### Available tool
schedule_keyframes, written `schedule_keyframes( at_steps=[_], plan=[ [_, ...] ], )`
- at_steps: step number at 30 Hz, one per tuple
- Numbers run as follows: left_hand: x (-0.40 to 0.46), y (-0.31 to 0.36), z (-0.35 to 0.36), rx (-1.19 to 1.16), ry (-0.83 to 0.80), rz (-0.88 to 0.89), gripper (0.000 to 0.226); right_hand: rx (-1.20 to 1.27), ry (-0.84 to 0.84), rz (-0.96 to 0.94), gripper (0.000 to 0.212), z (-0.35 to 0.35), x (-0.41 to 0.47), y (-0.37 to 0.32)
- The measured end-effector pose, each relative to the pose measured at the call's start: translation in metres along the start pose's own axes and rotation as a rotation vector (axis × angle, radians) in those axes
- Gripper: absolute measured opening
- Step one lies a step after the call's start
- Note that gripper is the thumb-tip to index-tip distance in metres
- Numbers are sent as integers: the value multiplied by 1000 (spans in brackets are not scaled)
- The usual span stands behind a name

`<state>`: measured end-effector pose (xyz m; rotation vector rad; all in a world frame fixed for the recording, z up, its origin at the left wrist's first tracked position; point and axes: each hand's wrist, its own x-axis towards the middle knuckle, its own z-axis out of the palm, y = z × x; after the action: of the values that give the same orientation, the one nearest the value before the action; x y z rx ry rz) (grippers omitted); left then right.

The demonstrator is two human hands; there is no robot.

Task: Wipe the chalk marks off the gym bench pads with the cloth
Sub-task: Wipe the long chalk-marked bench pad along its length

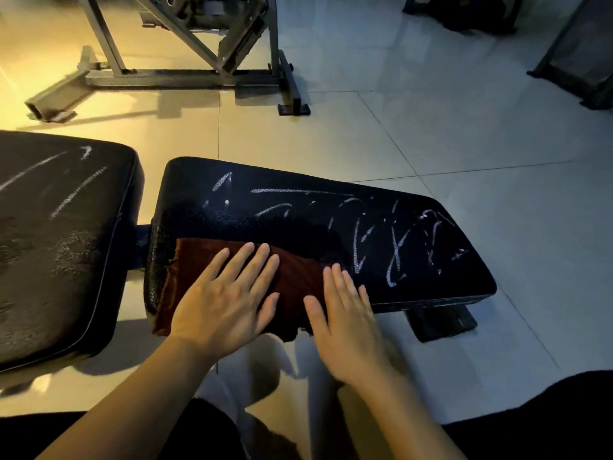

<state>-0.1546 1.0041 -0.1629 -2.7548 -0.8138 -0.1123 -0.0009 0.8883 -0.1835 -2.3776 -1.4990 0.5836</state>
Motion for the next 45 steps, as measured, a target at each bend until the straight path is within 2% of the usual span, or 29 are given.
schedule_keyframes(
  at_steps=[3, 5, 10, 13, 16, 20, 24, 28, 32, 36, 38, 42, 45],
  plan=[
    [0, 1, -1, 8, -18, -11, 59, 8, -12, 64, 64, -10, 52, 10],
    [-1, 1, -1, 6, -29, -15, 59, -9, -20, 70, 65, -14, 62, 5],
    [-1, 1, 1, -13, -16, -20, 64, 45, 16, -30, 78, 3, -14, -10],
    [-1, 1, 3, -12, 22, -6, 59, 7, -32, -26, 75, 11, -36, -12],
    [-1, 0, 2, -1, 17, 2, 59, 48, 17, 31, 71, 7, -1, -5],
    [0, 0, -1, 0, -21, -9, 60, 3, -12, 130, 73, -12, 50, 0],
    [-1, 0, -1, -9, -7, -4, 61, 70, 13, 65, 78, 0, 3, -11],
    [-1, 0, 0, -18, 22, 6, 59, 76, -46, 39, 78, 10, -33, -19],
    [-1, 1, 0, -7, -3, -2, 59, 108, 39, 77, 76, 5, 25, -9],
    [2, -1, -1, -2, -22, 4, 60, 47, -2, 121, 75, -10, 67, -7],
    [2, -1, -2, -6, -24, -6, 60, 36, 39, 113, 74, -6, 62, -7],
    [2, 0, -3, -22, -38, -14, 61, 38, 239, 77, 77, 22, 18, -18],
    [1, 0, -2, -20, -46, -25, 61, 89, 243, 73, 68, 37, -1, -25]
  ],
)
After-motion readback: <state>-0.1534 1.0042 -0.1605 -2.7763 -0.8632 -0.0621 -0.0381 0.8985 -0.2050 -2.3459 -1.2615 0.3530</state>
